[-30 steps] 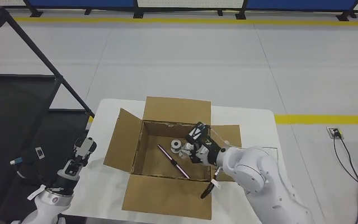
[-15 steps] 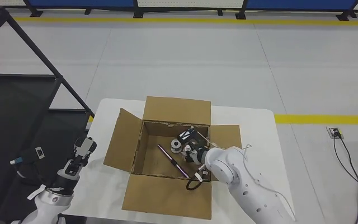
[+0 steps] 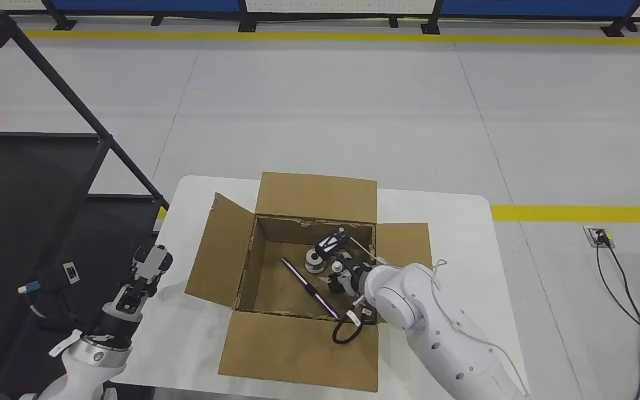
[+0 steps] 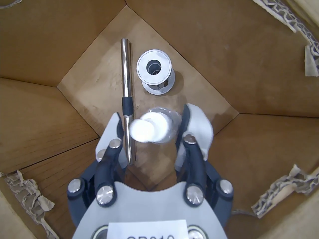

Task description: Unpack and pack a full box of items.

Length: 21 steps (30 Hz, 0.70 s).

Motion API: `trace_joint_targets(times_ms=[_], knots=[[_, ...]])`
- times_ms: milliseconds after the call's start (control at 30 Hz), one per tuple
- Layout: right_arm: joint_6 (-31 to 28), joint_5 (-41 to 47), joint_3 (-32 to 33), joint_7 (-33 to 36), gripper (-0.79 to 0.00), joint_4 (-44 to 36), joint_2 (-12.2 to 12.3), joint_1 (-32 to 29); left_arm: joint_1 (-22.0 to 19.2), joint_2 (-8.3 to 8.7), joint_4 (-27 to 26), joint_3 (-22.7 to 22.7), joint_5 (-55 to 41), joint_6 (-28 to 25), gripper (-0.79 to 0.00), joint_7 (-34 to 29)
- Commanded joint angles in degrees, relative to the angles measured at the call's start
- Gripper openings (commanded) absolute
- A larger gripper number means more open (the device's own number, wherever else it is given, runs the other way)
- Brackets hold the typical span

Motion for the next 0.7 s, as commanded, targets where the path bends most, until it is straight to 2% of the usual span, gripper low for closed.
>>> trace_joint_targets(times_ms=[0,233,267,433,667], knots=[[-0.38,0.06,0.22,0.09,-0.123,-0.43,0.04,-0.19,0.0,0.0,0.0,0.0,0.0,0.0,0.0,0.0],[-2.5,1.2,3.8,-0.91,-0.043,-6.77,0.86,-2.55,0.02,-0.01,0.11,-0.43,1.42,0.81,0.0,1.05],[-2.84,1.38,4.75,-0.98,0.0,-8.35,1.1,-3.28,-0.05,-0.04,0.3,-0.57,1.3,1.24,0.0,1.56],[-5.72,4.33,10.84,-1.4,0.0,-17.81,2.46,-8.06,-0.62,0.04,1.9,-2.02,1.18,2.99,0.0,1.61],[-10.68,15.93,24.01,-2.29,0.0,-28.2,4.51,-16.63,-2.63,0.53,4.85,-0.12,2.63,4.18,0.0,-5.72]])
